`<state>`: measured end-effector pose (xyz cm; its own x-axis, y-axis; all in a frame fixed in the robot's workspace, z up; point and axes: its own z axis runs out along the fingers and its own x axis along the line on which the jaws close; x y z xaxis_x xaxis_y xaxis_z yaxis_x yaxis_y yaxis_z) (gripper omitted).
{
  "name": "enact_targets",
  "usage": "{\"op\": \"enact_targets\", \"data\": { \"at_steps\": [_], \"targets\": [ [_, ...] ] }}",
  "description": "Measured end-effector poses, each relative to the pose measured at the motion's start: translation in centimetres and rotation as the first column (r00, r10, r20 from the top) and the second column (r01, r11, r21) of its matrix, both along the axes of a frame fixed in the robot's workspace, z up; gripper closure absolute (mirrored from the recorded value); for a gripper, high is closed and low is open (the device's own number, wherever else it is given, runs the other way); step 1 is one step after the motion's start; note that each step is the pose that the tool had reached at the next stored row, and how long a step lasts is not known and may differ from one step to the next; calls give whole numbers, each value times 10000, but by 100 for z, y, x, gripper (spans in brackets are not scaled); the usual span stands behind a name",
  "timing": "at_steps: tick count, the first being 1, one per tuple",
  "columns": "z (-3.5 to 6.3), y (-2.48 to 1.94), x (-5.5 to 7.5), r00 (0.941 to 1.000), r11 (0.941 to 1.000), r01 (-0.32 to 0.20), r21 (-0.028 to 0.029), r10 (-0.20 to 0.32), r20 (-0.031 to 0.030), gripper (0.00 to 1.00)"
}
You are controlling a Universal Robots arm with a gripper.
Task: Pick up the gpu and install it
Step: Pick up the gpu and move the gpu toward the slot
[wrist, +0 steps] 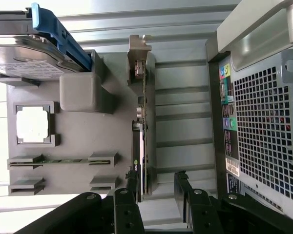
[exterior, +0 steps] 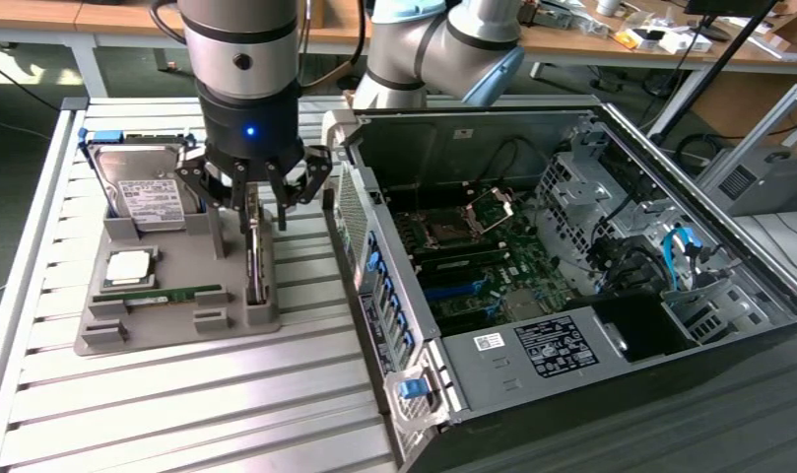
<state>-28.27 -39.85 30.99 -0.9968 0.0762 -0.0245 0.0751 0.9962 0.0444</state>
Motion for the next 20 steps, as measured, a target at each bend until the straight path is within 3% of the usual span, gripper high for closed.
{"op": "enact_targets", "data": {
  "at_steps": [7, 14, 20],
  "targets": [
    [-20, 2, -5, 10000, 10000, 1, 0, -1, 1, 57],
    [-55, 48, -28, 10000, 10000, 1, 0, -1, 1, 57],
    [-83, 51, -42, 10000, 10000, 0, 0, 0, 0, 57]
  ]
}}
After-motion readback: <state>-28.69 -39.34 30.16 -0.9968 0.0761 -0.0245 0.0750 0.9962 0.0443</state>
